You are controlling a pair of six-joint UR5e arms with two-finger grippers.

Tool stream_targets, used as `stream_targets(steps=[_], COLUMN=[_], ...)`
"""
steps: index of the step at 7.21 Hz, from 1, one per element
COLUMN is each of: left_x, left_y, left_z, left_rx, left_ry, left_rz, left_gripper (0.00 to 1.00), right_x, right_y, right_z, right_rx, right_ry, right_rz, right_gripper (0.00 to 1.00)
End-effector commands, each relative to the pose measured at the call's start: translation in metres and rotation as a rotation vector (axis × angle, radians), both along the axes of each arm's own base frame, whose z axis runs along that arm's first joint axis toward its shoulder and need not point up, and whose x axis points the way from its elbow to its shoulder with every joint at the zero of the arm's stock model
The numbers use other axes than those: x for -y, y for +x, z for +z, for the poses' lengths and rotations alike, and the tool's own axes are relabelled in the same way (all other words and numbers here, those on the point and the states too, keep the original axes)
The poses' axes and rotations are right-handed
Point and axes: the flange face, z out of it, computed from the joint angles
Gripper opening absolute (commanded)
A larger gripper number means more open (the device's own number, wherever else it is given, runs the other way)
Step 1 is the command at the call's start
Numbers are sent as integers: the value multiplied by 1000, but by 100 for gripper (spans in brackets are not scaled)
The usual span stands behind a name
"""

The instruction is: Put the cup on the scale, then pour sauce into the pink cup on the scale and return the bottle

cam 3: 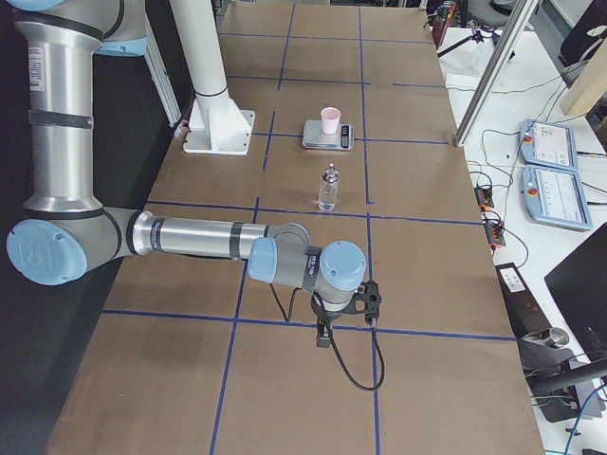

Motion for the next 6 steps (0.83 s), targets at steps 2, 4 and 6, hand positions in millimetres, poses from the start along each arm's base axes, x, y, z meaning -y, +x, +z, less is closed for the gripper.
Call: stream_targets(steps=[2,4,6], left_x=[-2,-2,-1], left_y=[0,0,0], left_z=[3,3,2], left_rx=[-2,-2,-3], left_ry=[-7,-8,-4], left_rz=[-1,-1,-1], left_gripper=[100,100,100], right_x=[2,4,3], right_y=[0,5,2], right_z=[-11,-11,-11], right_rx=[-59,-139,-128], right_ry=[31,126,122], right_rz=[-13,-22,-25], right_gripper=[100,100,100])
